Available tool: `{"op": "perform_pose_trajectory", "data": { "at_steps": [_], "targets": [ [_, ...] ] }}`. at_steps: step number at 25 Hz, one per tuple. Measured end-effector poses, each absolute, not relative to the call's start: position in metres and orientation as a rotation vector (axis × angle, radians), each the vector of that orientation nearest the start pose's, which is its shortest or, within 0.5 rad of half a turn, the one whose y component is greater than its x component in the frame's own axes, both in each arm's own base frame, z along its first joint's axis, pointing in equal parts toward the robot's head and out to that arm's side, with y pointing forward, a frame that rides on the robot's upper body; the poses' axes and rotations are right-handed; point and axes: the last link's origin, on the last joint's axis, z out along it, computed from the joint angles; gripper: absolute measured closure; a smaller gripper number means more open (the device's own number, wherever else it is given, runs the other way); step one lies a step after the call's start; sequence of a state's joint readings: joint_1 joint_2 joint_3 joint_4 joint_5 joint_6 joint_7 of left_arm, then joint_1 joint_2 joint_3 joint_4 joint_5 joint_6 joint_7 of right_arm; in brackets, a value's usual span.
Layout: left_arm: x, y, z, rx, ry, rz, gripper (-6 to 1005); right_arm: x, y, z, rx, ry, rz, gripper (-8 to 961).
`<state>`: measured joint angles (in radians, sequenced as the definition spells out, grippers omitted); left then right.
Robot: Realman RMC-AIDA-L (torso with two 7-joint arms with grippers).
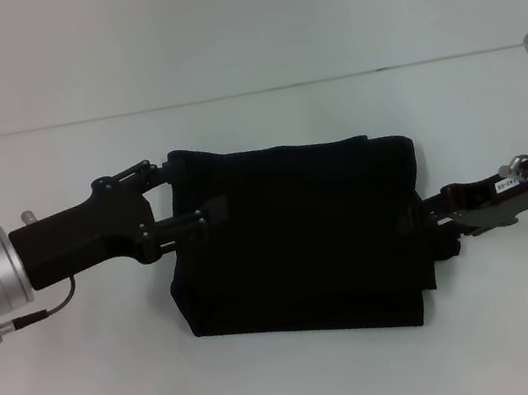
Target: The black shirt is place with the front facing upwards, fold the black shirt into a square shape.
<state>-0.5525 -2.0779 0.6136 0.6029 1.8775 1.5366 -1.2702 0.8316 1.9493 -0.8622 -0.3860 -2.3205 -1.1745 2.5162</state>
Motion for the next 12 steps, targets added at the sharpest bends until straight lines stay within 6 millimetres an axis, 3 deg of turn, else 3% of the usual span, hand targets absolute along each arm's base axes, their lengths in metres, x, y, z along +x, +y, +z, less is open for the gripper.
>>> {"op": "perform_pose_trajectory", "data": {
  "at_steps": [12],
  "targets": [
    [-0.253, 0.347, 0.012, -2.567, -0.518, -0.868, 156, 0.252, 0.405, -0.027, -2.225, 1.823, 0.162, 225]
  ]
}}
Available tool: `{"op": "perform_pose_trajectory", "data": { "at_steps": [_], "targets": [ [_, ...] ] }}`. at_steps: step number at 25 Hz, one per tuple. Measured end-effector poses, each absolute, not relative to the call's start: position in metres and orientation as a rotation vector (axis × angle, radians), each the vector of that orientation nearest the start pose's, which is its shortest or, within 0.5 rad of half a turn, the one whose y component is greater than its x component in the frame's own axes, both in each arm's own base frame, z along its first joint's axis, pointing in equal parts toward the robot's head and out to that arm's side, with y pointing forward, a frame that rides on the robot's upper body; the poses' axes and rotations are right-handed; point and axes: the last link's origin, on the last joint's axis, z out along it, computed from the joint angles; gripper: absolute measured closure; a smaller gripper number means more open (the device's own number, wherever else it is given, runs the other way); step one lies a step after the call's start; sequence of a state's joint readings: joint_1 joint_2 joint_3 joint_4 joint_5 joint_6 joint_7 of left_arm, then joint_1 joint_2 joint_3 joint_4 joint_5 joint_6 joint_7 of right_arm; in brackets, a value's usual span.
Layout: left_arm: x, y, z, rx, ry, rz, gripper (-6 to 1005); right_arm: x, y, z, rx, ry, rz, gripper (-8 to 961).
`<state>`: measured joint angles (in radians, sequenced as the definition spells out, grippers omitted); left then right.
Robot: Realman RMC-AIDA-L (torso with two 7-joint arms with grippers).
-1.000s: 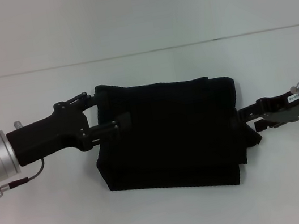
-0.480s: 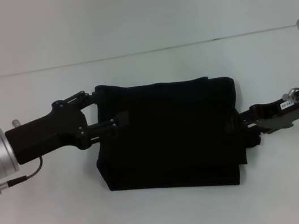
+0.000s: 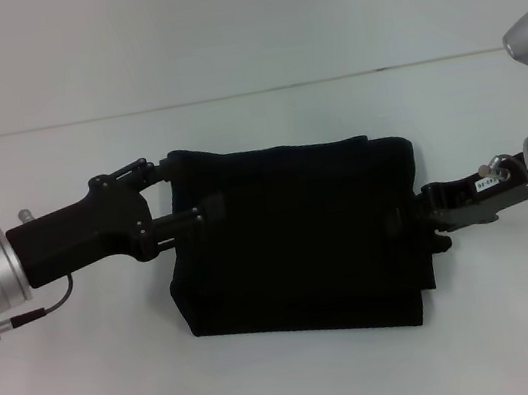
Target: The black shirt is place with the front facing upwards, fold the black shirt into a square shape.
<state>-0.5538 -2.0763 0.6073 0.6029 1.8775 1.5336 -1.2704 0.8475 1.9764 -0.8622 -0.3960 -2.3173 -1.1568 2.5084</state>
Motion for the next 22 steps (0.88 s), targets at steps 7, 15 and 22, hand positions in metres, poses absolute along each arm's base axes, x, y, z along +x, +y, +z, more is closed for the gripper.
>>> {"op": "perform_pose_trajectory", "data": {
  "at_steps": [7, 15, 22],
  "targets": [
    [-0.253, 0.347, 0.012, -2.563, -0.520, -0.864, 156, 0.253, 0.406, -0.026, -2.221, 1.815, 0.173, 440],
    [-0.254, 0.348, 0.012, -2.560, -0.524, -0.860, 156, 0.252, 0.412, -0.023, -2.210, 1.769, 0.225, 853],
    [-0.254, 0.348, 0.012, -2.558, -0.527, -0.859, 157, 0.255, 0.420, -0.011, -2.183, 1.734, 0.258, 862]
  ]
}}
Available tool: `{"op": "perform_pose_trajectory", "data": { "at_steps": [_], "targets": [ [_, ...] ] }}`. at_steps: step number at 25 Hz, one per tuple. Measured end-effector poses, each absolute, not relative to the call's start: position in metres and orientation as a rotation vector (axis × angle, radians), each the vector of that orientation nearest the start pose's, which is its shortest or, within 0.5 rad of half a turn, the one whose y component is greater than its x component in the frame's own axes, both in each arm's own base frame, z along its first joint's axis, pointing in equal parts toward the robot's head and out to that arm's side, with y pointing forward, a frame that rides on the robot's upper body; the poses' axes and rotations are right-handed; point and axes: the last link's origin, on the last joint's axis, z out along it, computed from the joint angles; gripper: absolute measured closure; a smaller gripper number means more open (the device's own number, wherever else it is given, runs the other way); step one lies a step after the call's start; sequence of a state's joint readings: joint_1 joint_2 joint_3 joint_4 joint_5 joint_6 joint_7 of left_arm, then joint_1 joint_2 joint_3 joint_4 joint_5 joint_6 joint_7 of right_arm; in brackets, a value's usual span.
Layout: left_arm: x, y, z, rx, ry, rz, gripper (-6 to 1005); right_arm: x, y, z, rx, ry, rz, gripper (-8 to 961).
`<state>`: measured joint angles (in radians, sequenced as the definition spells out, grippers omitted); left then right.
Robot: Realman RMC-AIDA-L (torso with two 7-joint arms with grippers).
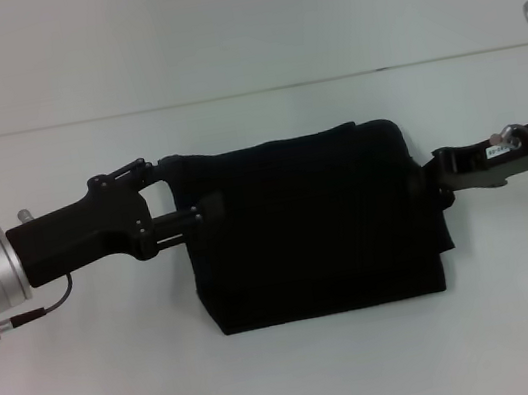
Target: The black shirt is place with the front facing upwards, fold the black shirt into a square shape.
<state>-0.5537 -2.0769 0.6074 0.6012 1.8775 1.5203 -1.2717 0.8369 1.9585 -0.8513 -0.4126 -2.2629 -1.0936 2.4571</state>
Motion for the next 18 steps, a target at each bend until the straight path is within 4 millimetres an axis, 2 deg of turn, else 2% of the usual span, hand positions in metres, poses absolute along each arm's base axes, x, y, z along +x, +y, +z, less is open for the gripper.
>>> {"op": "perform_pose_trajectory", "data": {
  "at_steps": [10, 18],
  "targets": [
    [-0.255, 0.348, 0.011, -2.552, -0.538, -0.856, 157, 0.271, 0.416, -0.001, -2.127, 1.768, 0.283, 870],
    [-0.255, 0.348, 0.011, -2.552, -0.540, -0.857, 157, 0.272, 0.413, 0.009, -2.144, 1.719, 0.311, 851]
  ]
}}
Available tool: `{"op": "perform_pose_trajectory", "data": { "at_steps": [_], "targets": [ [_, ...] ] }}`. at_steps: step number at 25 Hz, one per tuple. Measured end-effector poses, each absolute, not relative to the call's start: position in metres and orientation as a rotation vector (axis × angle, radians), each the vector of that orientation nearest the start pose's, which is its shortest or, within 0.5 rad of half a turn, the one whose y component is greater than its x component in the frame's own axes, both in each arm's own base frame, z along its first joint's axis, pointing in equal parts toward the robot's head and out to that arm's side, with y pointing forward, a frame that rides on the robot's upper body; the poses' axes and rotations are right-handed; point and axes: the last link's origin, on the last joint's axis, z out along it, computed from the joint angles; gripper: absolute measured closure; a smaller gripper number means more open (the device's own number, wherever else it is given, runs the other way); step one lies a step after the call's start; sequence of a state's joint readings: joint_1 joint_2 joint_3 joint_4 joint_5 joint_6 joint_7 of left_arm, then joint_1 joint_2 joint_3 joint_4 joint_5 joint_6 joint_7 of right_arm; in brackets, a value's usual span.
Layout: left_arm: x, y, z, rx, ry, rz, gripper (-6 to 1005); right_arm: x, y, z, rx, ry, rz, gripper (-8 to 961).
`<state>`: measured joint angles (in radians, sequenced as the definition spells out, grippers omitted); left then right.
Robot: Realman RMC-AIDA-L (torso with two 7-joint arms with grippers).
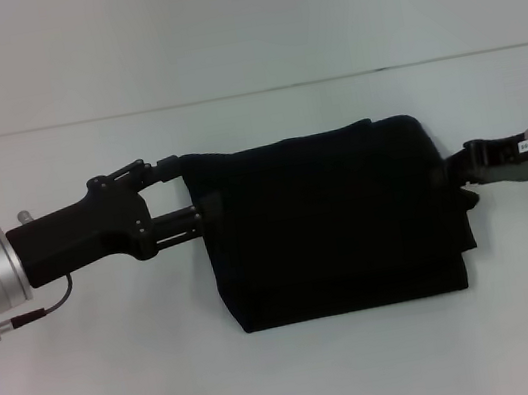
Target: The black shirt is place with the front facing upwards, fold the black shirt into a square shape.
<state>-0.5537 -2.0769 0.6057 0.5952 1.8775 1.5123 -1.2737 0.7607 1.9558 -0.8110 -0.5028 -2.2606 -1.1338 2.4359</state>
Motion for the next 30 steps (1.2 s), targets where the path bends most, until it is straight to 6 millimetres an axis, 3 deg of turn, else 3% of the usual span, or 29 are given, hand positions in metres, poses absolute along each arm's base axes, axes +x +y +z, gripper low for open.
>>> {"op": "perform_pose_trajectory", "data": {
  "at_steps": [2, 5, 11, 14, 17, 20, 26, 30],
  "targets": [
    [-0.255, 0.348, 0.011, -2.552, -0.540, -0.858, 156, 0.275, 0.411, 0.017, -2.120, 1.698, 0.350, 836],
    [-0.253, 0.348, 0.012, -2.549, -0.535, -0.876, 156, 0.284, 0.409, 0.039, -2.067, 1.659, 0.421, 604],
    [-0.248, 0.347, 0.019, -2.521, -0.533, -0.964, 154, 0.300, 0.392, 0.077, -2.046, 1.538, 0.629, 473],
    [-0.245, 0.349, 0.022, -2.519, -0.577, -0.992, 152, 0.297, 0.380, 0.086, -2.120, 1.373, 0.777, 408],
    [-0.241, 0.351, 0.023, -2.551, -0.624, -0.991, 151, 0.289, 0.365, 0.082, -2.240, 1.133, 0.861, 309],
    [-0.238, 0.352, 0.026, -2.605, -0.652, -0.946, 149, 0.285, 0.354, 0.080, -2.348, 0.999, 0.842, 193],
    [-0.235, 0.350, 0.025, -2.774, -0.668, -0.627, 147, 0.281, 0.340, 0.078, -2.541, 0.963, 0.683, 23],
    [-0.235, 0.352, 0.021, -2.816, -0.733, -0.483, 149, 0.276, 0.335, 0.076, -2.577, 0.977, 0.529, 33]
  ]
}}
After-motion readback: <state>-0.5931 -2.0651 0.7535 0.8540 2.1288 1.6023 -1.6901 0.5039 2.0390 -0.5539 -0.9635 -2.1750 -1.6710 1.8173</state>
